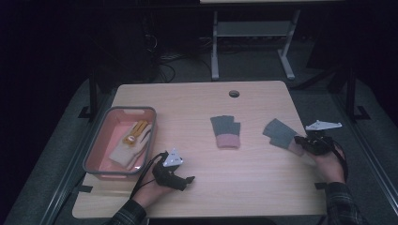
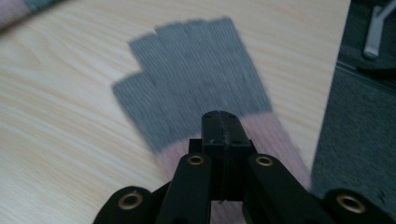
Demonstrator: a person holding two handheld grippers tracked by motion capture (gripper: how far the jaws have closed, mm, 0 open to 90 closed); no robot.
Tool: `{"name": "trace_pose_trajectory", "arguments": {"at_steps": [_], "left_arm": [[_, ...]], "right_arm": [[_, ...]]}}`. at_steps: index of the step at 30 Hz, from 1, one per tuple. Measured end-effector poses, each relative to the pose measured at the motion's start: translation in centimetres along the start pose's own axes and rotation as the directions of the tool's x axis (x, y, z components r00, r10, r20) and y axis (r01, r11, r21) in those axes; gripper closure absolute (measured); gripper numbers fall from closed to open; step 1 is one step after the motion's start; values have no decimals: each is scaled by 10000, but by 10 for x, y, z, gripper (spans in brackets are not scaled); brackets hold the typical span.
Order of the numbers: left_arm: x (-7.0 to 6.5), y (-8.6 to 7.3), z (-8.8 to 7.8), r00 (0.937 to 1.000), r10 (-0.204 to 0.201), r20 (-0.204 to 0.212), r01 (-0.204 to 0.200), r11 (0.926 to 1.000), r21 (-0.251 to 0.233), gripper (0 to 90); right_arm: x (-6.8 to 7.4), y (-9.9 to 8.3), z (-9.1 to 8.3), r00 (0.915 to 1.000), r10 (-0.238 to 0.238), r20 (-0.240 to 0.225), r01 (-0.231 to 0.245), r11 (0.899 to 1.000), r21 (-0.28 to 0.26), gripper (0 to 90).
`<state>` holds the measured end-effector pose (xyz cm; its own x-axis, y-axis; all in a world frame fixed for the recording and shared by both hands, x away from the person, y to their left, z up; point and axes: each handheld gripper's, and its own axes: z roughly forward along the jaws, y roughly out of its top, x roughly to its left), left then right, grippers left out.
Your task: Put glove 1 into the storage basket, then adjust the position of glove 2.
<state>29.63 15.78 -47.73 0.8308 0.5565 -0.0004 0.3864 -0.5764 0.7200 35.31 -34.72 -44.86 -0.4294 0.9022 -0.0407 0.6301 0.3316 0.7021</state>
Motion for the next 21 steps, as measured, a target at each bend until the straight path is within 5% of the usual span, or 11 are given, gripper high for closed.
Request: {"name": "trace_pose_trajectory", "arguments": {"at_steps": [7,21], "left_arm": [[0,0,0,10000,2,-1,-2,10000,-1,126],[0,0,0,10000,-1,4,1,10000,-1,127]], "right_arm": [[-1,-6,6,9999,-79,144,72,9989,453,900],[14,-9,1,9956,-754,-550,793,9942,726,900]]}}
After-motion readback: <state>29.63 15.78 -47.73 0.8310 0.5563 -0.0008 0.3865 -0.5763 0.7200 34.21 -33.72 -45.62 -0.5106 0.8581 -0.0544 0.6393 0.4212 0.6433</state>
